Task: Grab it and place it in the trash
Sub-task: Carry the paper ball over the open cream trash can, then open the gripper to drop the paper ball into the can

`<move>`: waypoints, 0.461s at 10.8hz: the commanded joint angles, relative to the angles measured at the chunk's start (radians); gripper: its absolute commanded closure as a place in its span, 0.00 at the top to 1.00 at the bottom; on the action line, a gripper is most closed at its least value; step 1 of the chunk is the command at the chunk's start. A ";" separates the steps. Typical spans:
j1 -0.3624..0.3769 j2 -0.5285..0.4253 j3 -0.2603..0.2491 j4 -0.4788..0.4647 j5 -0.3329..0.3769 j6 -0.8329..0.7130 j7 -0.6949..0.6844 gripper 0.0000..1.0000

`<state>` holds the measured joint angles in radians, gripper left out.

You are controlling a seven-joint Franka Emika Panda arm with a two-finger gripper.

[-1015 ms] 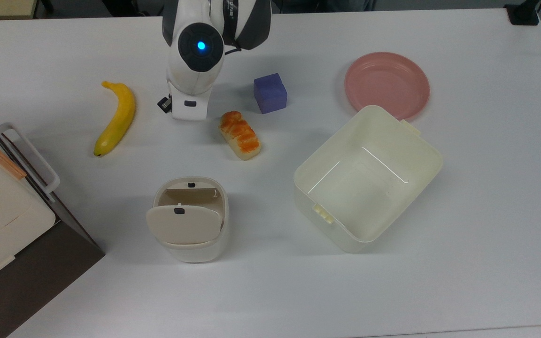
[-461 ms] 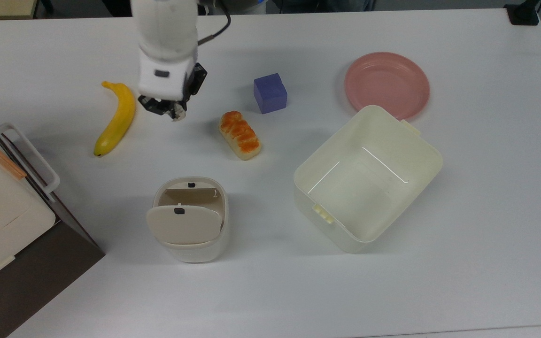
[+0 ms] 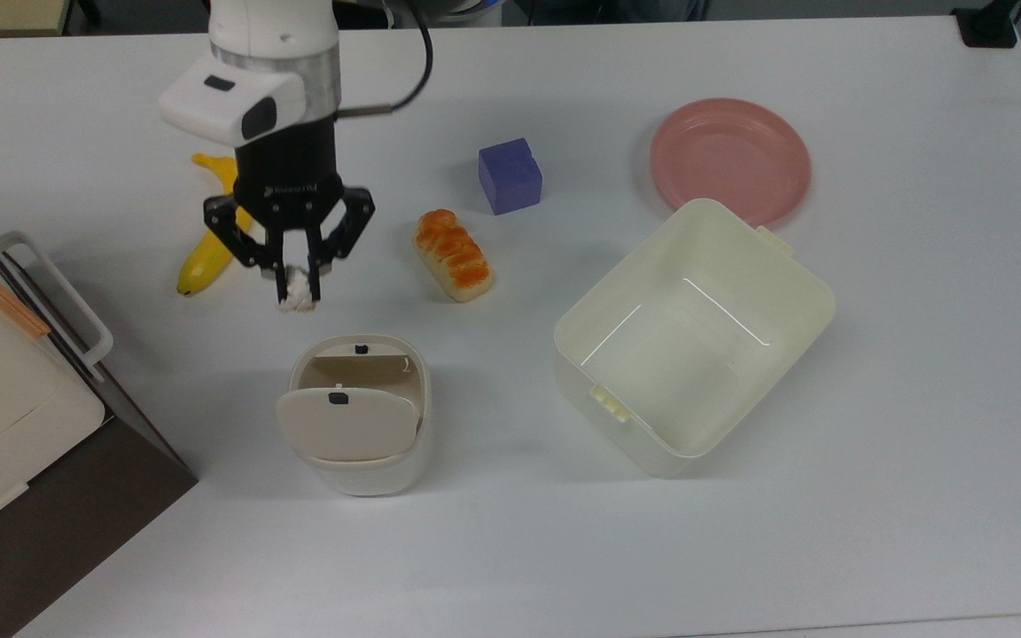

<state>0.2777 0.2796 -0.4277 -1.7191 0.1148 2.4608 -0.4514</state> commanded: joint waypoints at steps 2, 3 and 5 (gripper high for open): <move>0.037 0.082 -0.011 0.003 0.023 0.182 0.270 0.66; 0.040 0.088 -0.011 0.003 0.019 0.199 0.316 1.00; 0.052 0.089 -0.009 0.003 0.022 0.199 0.364 1.00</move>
<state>0.3022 0.3718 -0.4236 -1.7177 0.1170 2.6471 -0.1516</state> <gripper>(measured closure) 0.344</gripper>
